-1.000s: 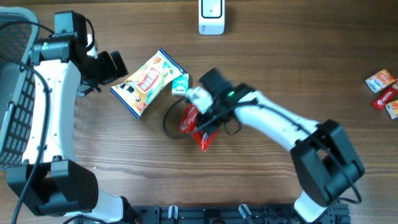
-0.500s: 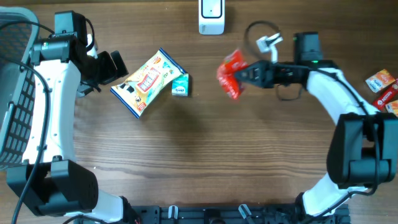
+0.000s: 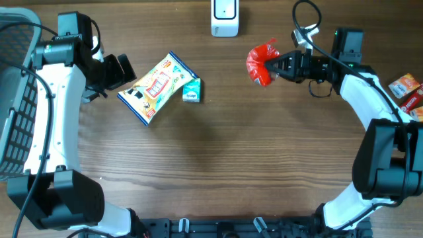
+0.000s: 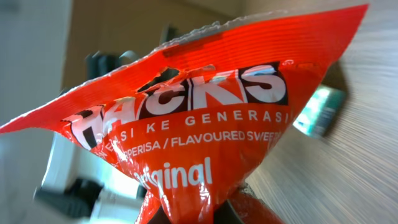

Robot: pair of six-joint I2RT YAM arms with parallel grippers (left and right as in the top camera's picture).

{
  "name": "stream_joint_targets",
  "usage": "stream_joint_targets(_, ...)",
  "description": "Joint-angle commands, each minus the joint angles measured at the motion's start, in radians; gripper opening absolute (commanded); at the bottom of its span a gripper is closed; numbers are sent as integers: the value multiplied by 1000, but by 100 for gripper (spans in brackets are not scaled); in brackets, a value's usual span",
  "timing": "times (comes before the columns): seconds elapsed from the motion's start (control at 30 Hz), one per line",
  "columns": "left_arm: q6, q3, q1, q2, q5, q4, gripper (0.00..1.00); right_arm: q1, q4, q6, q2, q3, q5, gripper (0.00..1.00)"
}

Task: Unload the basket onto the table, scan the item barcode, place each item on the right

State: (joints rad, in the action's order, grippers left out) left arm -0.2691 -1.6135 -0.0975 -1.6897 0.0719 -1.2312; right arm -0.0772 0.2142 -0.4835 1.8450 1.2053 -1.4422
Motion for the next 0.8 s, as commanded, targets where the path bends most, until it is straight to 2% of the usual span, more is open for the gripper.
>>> stream_joint_targets(0.0, -8, 6, -3, -7, -6, 0, 100, 19, 83, -56, 14, 10, 167, 4)
stream_joint_targets(0.13, -8, 6, -3, -7, -6, 0, 100, 66, 268, 79, 14, -17, 362, 7)
stream_joint_targets(0.17, -8, 6, -3, -7, -6, 0, 100, 79, 319, 102, 14, -20, 456, 16)
stream_joint_targets(0.23, -8, 6, -3, -7, -6, 0, 100, 103, 401, 135, 14, -20, 655, 27)
stream_joint_targets(0.33, -8, 6, -3, -7, -6, 0, 100, 129, 461, 168, 14, -20, 808, 44)
stream_joint_targets(0.47, -8, 6, -3, -7, -6, 0, 100, 130, 507, 170, 14, -10, 893, 58)
stream_joint_targets(0.53, -8, 6, -3, -7, -6, 0, 100, 130, 542, 200, 14, 9, 899, 61)
stream_joint_targets(0.7, -8, 6, -3, -7, -6, 0, 100, 200, 737, 398, 13, 111, 883, 69)
stream_joint_targets(0.77, -8, 6, -3, -7, -6, 0, 100, 249, 776, 402, 10, 135, 930, 70)
